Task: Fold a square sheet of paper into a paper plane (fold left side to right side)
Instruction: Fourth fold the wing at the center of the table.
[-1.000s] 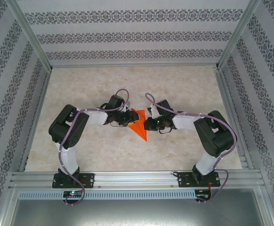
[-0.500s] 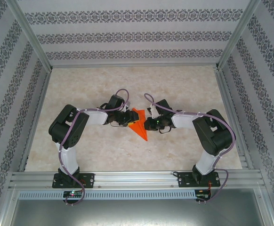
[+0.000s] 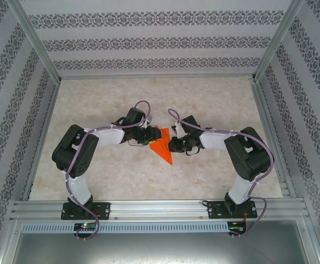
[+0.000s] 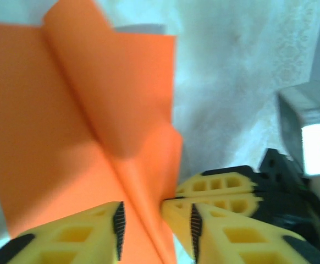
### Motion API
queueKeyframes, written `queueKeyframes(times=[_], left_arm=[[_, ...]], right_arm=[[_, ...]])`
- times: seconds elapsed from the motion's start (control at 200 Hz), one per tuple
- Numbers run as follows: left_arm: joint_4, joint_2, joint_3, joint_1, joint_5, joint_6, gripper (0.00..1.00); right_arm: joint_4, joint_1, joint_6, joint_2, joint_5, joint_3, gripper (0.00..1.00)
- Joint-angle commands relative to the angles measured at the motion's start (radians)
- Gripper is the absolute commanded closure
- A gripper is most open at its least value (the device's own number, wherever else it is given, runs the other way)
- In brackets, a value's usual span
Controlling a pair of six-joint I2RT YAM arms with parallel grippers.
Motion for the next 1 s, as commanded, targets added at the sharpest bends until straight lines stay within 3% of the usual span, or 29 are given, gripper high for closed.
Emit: queueKeyframes(times=[0.0, 0.245, 0.844, 0.994], left_arm=[[-0.020, 0.001, 0.055, -0.007, 0.045, 0.036, 0.69], [0.004, 0.127, 0.153, -0.030, 0.104, 0.045, 0.81], [0.005, 0.240, 0.103, -0.028, 0.025, 0.072, 0.84], [-0.007, 0.238, 0.080, -0.031, 0.010, 0.084, 0.84]], right_arm=[[-0.079, 0.012, -0.030, 0.039, 0.057, 0.000, 0.94], [-0.114, 0.021, -0.049, 0.042, 0.071, 0.019, 0.94], [-0.131, 0.027, -0.055, 0.032, 0.077, 0.026, 0.94], [-0.136, 0.027, -0.051, 0.006, 0.074, 0.038, 0.89]])
